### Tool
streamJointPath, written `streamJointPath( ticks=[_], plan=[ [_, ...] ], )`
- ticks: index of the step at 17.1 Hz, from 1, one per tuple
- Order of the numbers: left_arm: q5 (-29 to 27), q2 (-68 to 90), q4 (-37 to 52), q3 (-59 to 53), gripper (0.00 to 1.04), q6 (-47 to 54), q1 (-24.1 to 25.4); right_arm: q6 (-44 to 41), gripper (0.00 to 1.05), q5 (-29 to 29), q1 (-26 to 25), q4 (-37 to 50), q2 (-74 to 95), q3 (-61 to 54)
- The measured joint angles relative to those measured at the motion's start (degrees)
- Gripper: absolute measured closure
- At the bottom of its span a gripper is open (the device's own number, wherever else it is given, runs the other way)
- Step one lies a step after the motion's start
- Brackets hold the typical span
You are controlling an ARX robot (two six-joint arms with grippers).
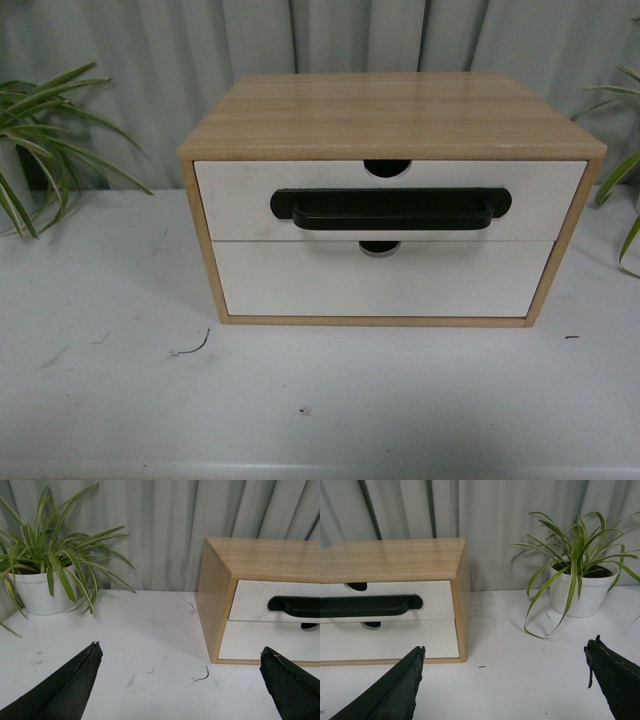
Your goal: Pull drawer
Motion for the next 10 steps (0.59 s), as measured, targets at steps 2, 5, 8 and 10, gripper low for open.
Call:
streamJointPath(
  ticks=[2, 5, 8, 10],
  plan=[
    [0.0, 0.0, 0.0, 0.0, 0.07, 0.0, 0.0, 0.0, 0.06, 0.0, 0.0, 0.0, 0.0, 0.0],
    [0.0, 0.0, 0.0, 0.0, 0.07, 0.0, 0.0, 0.0, 0.06, 0.0, 0.0, 0.0, 0.0, 0.0],
    [0.0, 0.0, 0.0, 0.0, 0.07, 0.0, 0.0, 0.0, 0.06, 0.0, 0.0, 0.0, 0.0, 0.0],
    [0.0, 0.0, 0.0, 0.0, 0.07, 0.0, 0.0, 0.0, 0.06, 0.0, 0.0, 0.0, 0.0, 0.0]
  ],
)
